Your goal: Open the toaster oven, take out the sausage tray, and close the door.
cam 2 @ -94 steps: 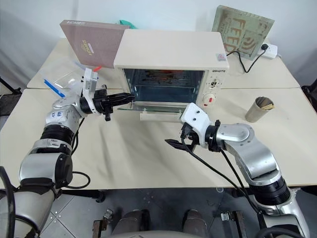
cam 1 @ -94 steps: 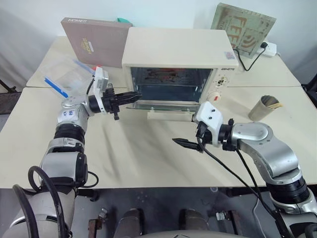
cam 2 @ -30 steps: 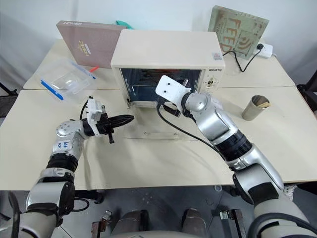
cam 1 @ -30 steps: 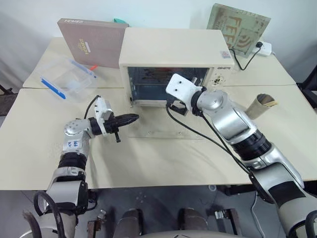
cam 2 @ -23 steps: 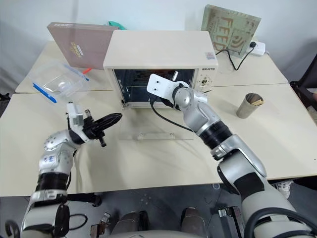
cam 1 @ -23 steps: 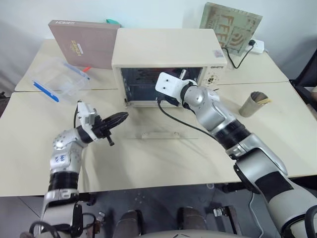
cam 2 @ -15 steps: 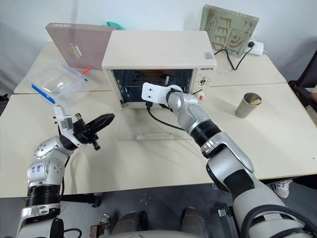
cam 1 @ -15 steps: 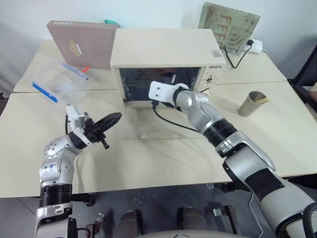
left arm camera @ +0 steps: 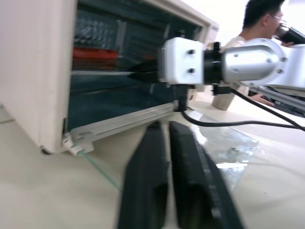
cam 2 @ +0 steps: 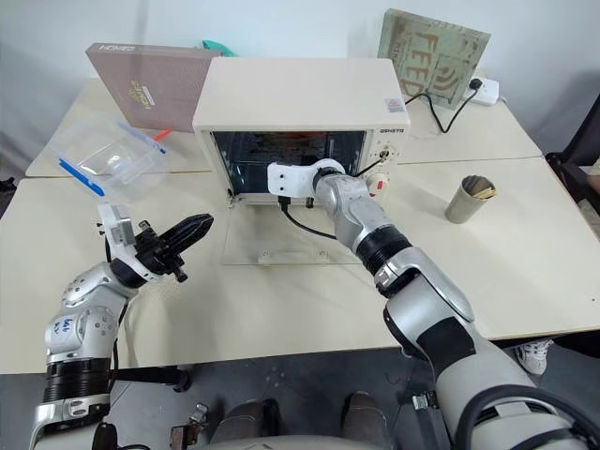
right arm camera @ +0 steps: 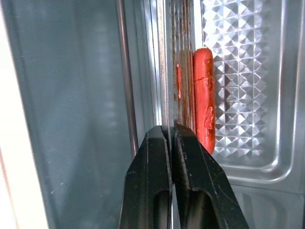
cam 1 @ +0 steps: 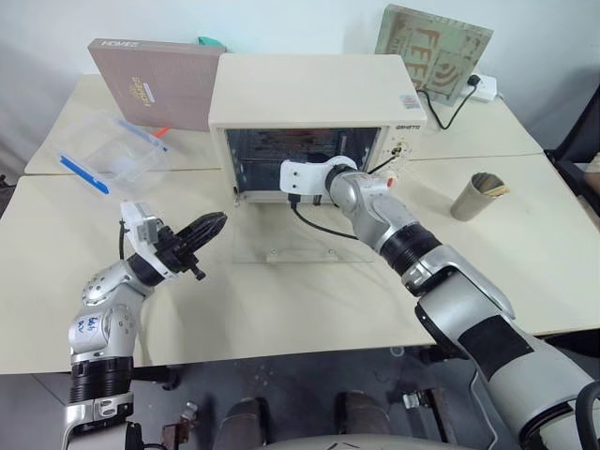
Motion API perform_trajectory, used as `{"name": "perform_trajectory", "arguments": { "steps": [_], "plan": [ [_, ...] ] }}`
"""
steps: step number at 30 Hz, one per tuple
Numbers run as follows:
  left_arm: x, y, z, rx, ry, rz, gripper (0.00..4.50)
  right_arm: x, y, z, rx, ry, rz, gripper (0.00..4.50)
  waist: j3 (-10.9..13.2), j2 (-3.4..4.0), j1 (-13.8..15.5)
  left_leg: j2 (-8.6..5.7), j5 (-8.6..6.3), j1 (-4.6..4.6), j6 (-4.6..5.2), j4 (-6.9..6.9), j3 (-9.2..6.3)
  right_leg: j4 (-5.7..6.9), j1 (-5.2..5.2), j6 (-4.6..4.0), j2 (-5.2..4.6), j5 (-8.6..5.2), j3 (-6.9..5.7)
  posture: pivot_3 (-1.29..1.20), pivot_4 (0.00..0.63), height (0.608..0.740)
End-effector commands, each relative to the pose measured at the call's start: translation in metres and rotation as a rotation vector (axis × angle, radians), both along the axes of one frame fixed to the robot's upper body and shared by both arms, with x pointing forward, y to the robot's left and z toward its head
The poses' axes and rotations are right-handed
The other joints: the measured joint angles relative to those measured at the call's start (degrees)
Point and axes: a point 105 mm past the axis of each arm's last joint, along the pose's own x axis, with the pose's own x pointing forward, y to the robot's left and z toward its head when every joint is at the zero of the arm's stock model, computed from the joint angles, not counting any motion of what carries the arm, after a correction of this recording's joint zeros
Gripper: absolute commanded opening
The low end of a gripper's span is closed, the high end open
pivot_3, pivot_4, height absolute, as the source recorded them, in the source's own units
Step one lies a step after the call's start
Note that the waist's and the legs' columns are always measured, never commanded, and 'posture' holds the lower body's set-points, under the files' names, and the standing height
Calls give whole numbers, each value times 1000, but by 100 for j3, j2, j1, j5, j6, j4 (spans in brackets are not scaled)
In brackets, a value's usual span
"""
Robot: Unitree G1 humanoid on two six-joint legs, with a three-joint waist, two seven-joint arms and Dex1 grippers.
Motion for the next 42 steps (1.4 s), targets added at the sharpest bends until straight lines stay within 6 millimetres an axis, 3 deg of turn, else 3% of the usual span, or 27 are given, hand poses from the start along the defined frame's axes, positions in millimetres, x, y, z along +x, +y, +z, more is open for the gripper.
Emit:
{"name": "perform_trajectory", "arguments": {
  "steps": [1, 10, 23, 42],
  "plan": [
    [-3, 8, 16, 4, -55, 13, 1772, -17, 13, 17, 21, -67, 62, 0, 0, 0, 3, 0, 0, 1, 0, -1, 0, 0, 0, 0, 0, 0, 0, 0, 150, 740],
    [1, 14, 26, -23, -43, -2, 4480, -56, 8, 11, -2, -96, 104, 0, 0, 0, 22, 2, -3, 2, -4, -1, 5, -2, -2, 0, 2, 0, 0, 0, 150, 740],
    [4, 13, 29, -45, 16, -38, 4480, -104, 1, -6, -73, -129, 189, 0, 0, -1, 31, 4, -3, 5, -4, 0, 14, -4, -2, 0, 2, 0, 0, 0, 150, 740],
    [4, 8, 21, -74, 223, -126, 4480, -150, -21, -20, -139, -109, 256, 0, 0, -2, 208, 4, -4, 6, -3, 13, 24, -7, 0, 0, 1, 0, 4, 0, 150, 740]
  ]
}}
